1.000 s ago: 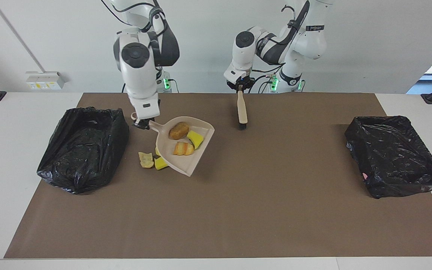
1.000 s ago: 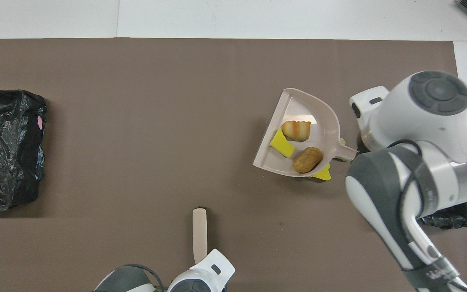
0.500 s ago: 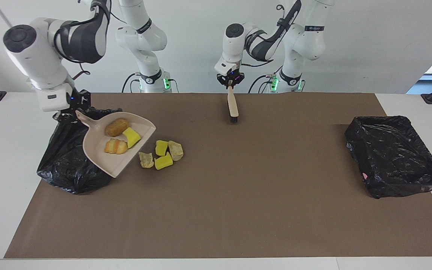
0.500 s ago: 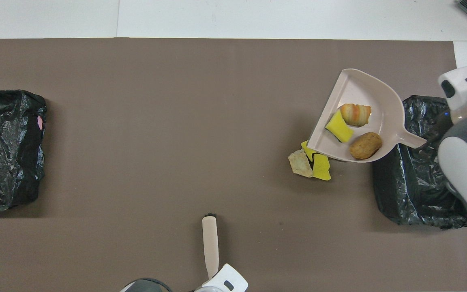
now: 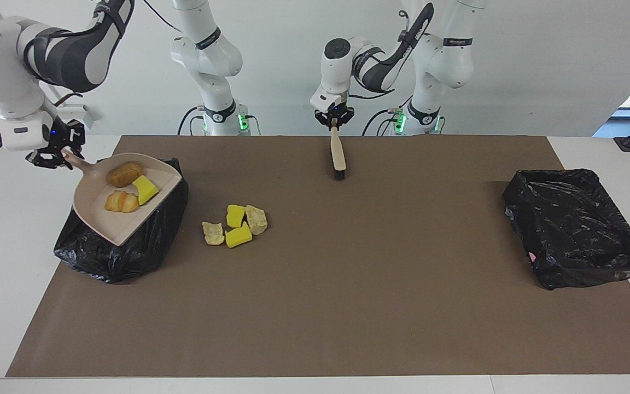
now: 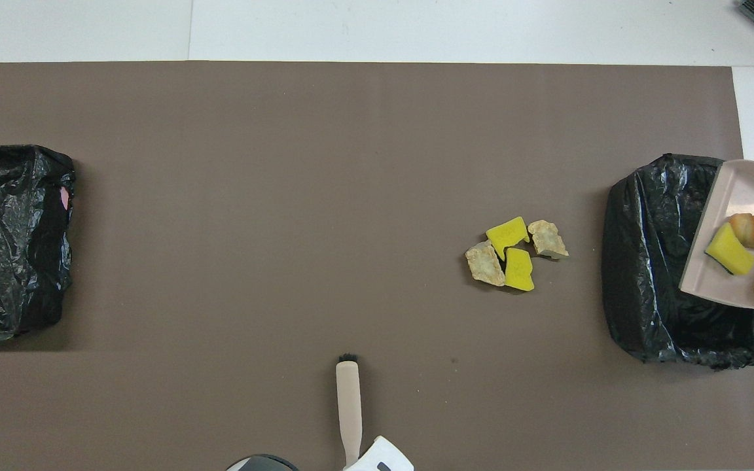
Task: Sweep and dump trash in bin
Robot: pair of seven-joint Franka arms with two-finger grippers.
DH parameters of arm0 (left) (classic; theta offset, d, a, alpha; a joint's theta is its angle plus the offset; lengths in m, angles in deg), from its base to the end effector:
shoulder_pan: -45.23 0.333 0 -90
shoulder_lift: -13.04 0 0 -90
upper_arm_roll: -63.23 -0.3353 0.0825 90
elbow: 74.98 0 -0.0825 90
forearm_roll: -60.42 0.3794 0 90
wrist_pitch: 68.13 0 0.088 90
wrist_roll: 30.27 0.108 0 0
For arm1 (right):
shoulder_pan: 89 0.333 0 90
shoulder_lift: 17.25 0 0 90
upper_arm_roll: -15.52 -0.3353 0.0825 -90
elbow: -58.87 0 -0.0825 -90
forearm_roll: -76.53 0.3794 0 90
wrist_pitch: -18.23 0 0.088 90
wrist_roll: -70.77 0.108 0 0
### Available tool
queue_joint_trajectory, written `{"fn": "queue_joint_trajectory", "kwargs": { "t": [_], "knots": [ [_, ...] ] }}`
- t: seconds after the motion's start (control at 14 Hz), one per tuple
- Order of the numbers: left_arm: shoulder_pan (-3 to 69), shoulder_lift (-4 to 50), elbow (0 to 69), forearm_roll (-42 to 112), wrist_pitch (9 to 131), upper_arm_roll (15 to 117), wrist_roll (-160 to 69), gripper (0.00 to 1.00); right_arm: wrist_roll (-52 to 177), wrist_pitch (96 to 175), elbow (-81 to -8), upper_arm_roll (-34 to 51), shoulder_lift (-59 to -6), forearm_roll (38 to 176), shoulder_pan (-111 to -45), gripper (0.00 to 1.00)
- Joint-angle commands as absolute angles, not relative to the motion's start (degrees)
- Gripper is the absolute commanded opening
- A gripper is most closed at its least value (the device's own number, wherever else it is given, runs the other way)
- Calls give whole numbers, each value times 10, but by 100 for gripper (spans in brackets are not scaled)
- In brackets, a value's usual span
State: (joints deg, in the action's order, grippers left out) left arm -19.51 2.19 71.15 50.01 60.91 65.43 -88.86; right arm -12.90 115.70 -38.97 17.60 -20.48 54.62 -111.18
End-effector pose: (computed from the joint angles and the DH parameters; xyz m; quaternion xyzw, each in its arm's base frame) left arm 0.1598 -0.3880 0.3496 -0.9964 0.0111 0.0813 0.0189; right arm 0.5069 -0.2670 0.5648 0.8370 0.5128 -0.1706 0.0860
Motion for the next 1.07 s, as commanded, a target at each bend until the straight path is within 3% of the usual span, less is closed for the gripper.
{"fn": "queue_joint_trajectory", "kwargs": {
  "t": [0.0, 0.07, 0.14, 0.21, 0.29, 0.43, 0.5, 0.71, 0.93, 1.0],
  "knots": [
    [-197, 43, 704, 504, 618, 646, -890, 23, -154, 1199, -431, 168, -176, 471, -1123, 0],
    [-185, 43, 700, 504, 618, 647, -887, 23, -154, 1218, -446, 168, -169, 443, -1122, 0],
    [-175, 43, 696, 505, 616, 647, -882, 33, -153, 1234, -465, 168, -160, 417, -1120, 0],
    [-174, 43, 692, 504, 616, 645, -870, 52, -149, 1257, -485, 168, -153, 395, -1117, 0],
    [-163, 43, 686, 504, 616, 645, -860, 59, -147, 1275, -497, 168, -151, 379, -1115, 0],
    [-143, 43, 674, 505, 614, 645, -837, 89, -145, 1276, -500, 167, -151, 345, -1102, 0],
    [-124, 44, 663, 505, 611, 645, -811, 99, -133, 1276, -502, 167, -151, 329, -1098, 0],
    [-54, 71, 586, 522, 542, 642, -765, 100, -113, 1274, -517, 167, -144, 278, -1079, 0],
    [35, 116, 460, 585, 475, 643, -741, 100, -108, 1279, -517, 167, -144, 251, -1072, 0],
    [61, 132, 414, 585, 441, 643, -721, 96, -103, 1277, -517, 166, -144, 243, -1069, 0]
  ]
}}
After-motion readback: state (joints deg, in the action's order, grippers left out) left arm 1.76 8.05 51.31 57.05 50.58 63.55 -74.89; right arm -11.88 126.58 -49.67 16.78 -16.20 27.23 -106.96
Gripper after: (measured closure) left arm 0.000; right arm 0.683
